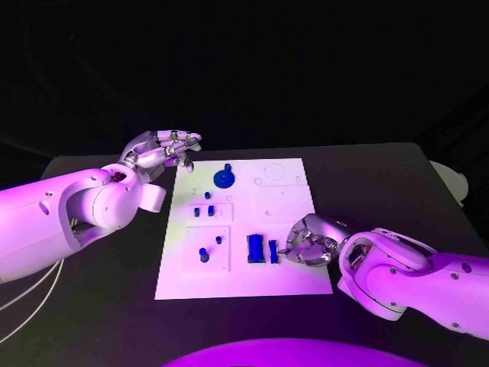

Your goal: Assemble the parts on the task board

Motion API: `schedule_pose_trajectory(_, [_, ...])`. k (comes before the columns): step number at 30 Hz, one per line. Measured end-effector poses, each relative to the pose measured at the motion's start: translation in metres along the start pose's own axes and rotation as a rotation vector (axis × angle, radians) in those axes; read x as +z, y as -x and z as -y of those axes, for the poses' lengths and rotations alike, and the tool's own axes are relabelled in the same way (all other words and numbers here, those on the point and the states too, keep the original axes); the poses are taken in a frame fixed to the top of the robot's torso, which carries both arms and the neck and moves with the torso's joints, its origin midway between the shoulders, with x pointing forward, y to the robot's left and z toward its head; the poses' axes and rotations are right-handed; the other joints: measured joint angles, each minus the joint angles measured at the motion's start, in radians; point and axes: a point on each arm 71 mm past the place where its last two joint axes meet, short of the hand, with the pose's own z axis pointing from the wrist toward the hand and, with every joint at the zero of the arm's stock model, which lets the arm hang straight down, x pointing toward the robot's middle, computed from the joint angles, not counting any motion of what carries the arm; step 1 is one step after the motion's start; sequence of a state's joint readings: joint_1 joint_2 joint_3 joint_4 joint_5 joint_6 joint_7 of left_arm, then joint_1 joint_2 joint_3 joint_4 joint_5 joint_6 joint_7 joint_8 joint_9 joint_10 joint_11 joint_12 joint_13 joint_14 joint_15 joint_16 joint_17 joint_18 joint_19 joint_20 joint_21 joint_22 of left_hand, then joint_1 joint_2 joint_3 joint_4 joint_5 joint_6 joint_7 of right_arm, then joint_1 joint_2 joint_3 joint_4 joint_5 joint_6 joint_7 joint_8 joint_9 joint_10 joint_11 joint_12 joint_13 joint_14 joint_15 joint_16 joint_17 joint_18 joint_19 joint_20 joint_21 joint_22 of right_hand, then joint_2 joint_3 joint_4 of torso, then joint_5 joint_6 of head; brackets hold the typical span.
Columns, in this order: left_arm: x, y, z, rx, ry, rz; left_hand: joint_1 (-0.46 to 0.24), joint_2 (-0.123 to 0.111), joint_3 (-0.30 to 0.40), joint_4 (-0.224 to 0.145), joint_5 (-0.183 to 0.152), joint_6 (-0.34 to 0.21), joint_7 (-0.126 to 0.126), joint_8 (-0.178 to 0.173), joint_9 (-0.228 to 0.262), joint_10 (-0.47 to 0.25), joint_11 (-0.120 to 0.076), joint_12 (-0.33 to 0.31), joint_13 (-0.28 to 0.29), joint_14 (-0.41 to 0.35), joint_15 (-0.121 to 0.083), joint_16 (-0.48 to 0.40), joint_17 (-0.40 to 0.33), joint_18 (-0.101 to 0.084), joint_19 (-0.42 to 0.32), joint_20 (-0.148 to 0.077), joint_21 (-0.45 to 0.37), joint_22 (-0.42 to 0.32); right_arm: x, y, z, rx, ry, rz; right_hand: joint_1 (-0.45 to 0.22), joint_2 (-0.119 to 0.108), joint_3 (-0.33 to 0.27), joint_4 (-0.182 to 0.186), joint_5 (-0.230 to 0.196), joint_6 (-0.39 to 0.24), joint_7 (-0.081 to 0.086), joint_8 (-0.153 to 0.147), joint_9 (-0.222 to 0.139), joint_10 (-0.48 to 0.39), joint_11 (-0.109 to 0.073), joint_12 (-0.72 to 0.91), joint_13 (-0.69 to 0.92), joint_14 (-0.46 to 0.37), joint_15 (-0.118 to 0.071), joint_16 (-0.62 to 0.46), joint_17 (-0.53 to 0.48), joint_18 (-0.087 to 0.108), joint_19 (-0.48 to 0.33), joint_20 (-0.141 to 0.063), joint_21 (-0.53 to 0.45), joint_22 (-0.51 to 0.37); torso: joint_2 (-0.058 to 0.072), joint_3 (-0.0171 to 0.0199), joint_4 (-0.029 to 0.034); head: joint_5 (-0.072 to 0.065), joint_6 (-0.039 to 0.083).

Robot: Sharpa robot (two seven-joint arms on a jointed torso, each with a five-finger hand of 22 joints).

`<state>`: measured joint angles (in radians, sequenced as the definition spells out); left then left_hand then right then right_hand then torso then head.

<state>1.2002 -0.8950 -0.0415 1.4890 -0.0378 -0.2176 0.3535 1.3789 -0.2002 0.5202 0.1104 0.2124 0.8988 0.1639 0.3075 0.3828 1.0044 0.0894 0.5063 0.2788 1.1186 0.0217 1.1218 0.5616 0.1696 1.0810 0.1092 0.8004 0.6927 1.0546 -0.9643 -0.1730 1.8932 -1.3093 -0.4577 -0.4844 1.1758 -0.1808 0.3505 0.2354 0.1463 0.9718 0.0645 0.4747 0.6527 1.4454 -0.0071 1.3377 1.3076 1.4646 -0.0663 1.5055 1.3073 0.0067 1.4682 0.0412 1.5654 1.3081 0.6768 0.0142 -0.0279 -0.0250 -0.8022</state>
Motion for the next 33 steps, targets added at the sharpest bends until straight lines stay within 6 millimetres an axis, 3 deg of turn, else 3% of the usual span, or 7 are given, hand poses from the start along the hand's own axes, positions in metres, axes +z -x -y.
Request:
schedule_pose_trajectory(14, [0.0, 0.0, 0.0, 0.0, 0.0, -0.001, 0.0, 0.0, 0.0, 0.0, 0.0, 0.0, 0.0, 0.0, 0.0, 0.0, 0.0, 0.0, 0.0, 0.0, 0.0, 0.0, 0.0, 0.0, 0.0, 0.0, 0.0, 0.0, 0.007, -0.009, -0.01, -0.03, 0.037, -0.019, 0.004, -0.004, -0.02, 0.02, -0.011, 0.015, -0.004, 0.006, 0.001, 0.013, -0.005, 0.034, 0.0, 0.0, 0.0, 0.0, 0.001, 0.0, 0.0, 0.0, 0.0, 0.0, 0.002, -0.0005, 0.0012, -0.002, 0.005])
schedule_pose_trajectory(18, [0.0, 0.0, 0.0, 0.0, 0.0, -0.001, 0.0, 0.0, 0.0, 0.0, 0.0, 0.0, 0.0, 0.0, 0.0, 0.0, 0.0, 0.0, 0.0, 0.0, 0.0, 0.0, 0.0, 0.0, 0.0, 0.0, 0.0, 0.0, 0.008, -0.012, -0.01, -0.06, 0.039, -0.02, 0.02, -0.02, -0.023, 0.017, -0.011, 0.03, -0.019, 0.021, 0.007, 0.018, -0.011, 0.073, 0.0, -0.001, -0.009, 0.002, 0.001, 0.0, -0.004, -0.004, 0.0, 0.0, 0.002, -0.0005, 0.0015, -0.002, 0.005])
schedule_pose_trajectory(33, [0.0, 0.0, 0.0, 0.0, 0.0, -0.001, 0.0, 0.0, 0.0, 0.0, 0.0, 0.0, 0.0, 0.0, 0.0, 0.0, 0.0, 0.0, 0.0, 0.0, 0.0, 0.0, 0.0, 0.0, 0.0, 0.0, 0.0, 0.0, 0.008, -0.012, -0.011, -0.142, 0.046, 0.001, 0.025, -0.014, -0.034, 0.028, -0.006, 0.041, -0.023, 0.032, 0.011, 0.02, -0.013, 0.089, 0.0, 0.002, -0.013, 0.004, 0.001, 0.0, -0.004, -0.011, 0.0, 0.0, 0.001, -0.0002, 0.0012, 0.0, 0.006])
